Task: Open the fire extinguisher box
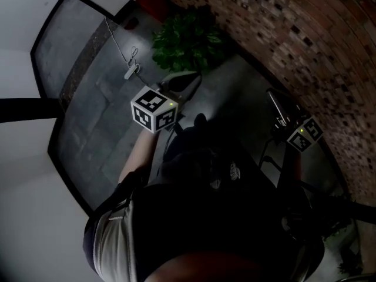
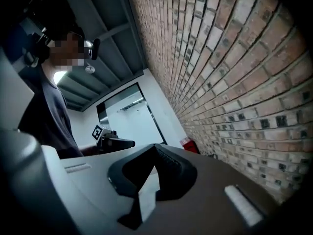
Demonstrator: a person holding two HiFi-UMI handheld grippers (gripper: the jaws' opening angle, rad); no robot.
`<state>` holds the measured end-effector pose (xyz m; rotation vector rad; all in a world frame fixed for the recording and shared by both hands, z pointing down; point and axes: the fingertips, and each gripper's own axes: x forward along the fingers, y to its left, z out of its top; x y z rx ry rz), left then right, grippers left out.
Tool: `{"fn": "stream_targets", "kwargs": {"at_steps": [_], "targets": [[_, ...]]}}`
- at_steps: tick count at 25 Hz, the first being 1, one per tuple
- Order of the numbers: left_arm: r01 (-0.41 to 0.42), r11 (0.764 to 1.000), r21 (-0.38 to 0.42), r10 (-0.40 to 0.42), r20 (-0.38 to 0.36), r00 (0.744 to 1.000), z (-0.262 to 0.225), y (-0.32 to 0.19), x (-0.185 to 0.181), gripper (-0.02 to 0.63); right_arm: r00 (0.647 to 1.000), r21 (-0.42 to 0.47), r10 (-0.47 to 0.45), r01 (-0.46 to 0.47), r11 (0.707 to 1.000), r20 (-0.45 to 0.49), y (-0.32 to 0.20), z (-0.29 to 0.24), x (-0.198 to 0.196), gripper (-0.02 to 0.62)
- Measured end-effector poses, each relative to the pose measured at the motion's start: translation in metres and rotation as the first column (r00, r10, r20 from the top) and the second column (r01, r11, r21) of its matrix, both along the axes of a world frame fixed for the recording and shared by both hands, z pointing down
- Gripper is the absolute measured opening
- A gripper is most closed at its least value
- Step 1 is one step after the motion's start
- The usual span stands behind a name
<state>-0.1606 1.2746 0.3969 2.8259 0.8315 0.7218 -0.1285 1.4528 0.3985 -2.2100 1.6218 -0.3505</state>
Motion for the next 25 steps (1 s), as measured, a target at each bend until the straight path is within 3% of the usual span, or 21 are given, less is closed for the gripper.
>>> {"fn": "stream_targets", "kwargs": {"at_steps": [6,14,20,25], "targets": [[0.071,0.997,0.025,-0.071,-0.022,0.997,-0.006,-0.024,0.000,0.000,0.996,0.034,-0.087,0.086,0.996,0.023,-0.032,0.002,0.009,-0.002],[0.186,0.983,-0.011,-0.186,-0.052,0.981,-0.002,-0.102,-0.012,0.000,0.983,-0.026,-0.182,0.182,0.983,-0.001,-0.110,-0.008,0.013,-0.002],[0.264,0.961,-0.080,-0.268,-0.052,0.962,0.009,-0.203,-0.028,0.000,0.969,-0.085,-0.247,0.244,0.966,-0.018,-0.219,-0.015,0.009,-0.002],[0.317,0.944,-0.092,-0.323,-0.063,0.944,0.013,-0.300,-0.052,0.000,0.940,-0.143,-0.340,0.332,0.932,-0.035,-0.329,-0.016,-0.010,-0.002]]}}
